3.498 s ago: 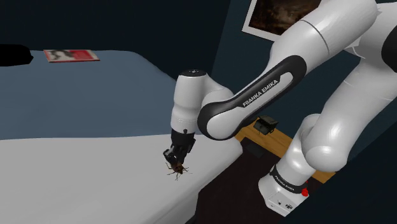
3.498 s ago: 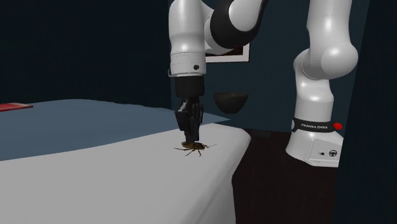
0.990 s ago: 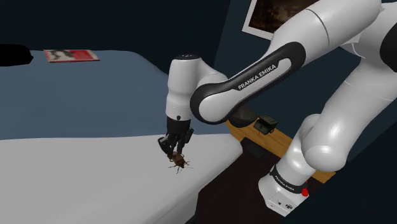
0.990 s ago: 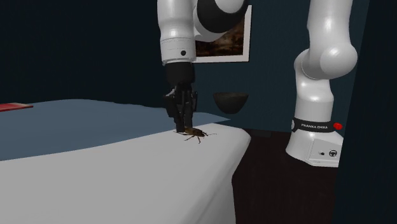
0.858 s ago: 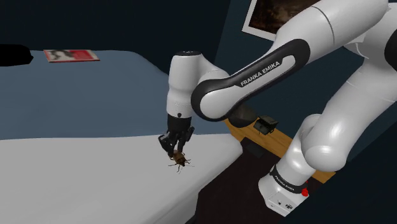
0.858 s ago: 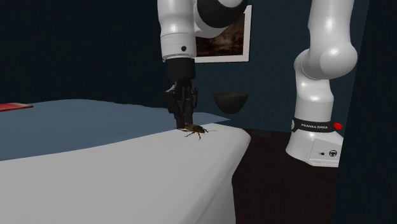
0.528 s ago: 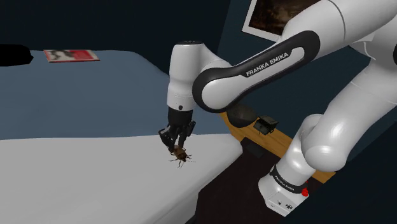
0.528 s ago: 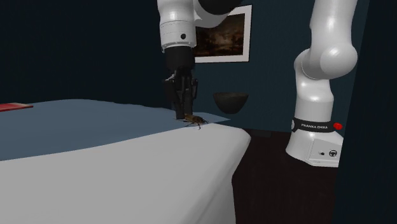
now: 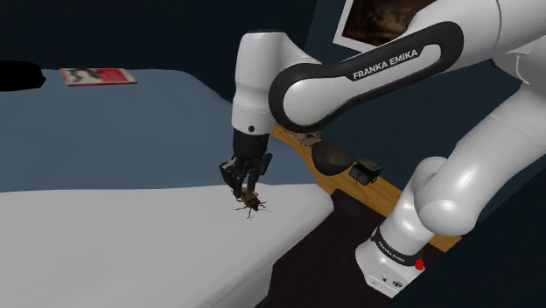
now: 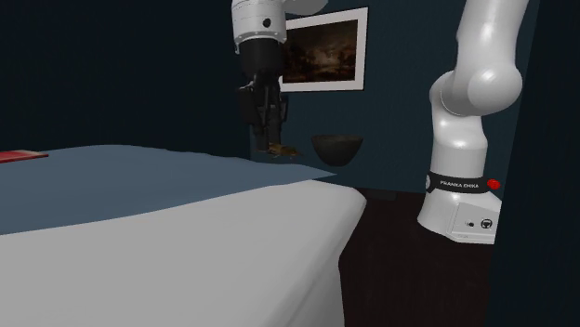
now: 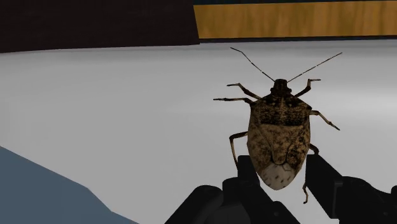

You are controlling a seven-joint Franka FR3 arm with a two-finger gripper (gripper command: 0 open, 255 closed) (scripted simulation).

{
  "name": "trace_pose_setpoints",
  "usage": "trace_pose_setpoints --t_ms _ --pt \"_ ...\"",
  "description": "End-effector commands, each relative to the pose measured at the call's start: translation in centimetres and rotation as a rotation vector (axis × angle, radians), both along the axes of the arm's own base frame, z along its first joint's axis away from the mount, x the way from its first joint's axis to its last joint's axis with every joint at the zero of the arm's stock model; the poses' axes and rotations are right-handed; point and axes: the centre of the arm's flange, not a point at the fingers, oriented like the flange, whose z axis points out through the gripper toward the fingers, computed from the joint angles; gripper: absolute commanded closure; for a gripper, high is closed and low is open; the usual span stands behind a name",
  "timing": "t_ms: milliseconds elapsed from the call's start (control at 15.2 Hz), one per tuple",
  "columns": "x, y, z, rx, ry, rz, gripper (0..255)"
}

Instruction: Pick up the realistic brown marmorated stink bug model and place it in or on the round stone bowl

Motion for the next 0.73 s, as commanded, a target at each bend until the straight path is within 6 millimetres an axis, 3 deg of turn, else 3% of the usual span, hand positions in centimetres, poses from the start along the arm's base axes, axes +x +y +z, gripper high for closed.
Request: trace_pose_setpoints --t_ms 0,528,660 --pt "0.0 0.0 1.1 0.000 0.001 0.000 255" --pt "0.0 0.0 5.0 0.000 0.001 0.000 255" --pt "-0.2 -2.7 5.1 0.000 0.001 0.000 255"
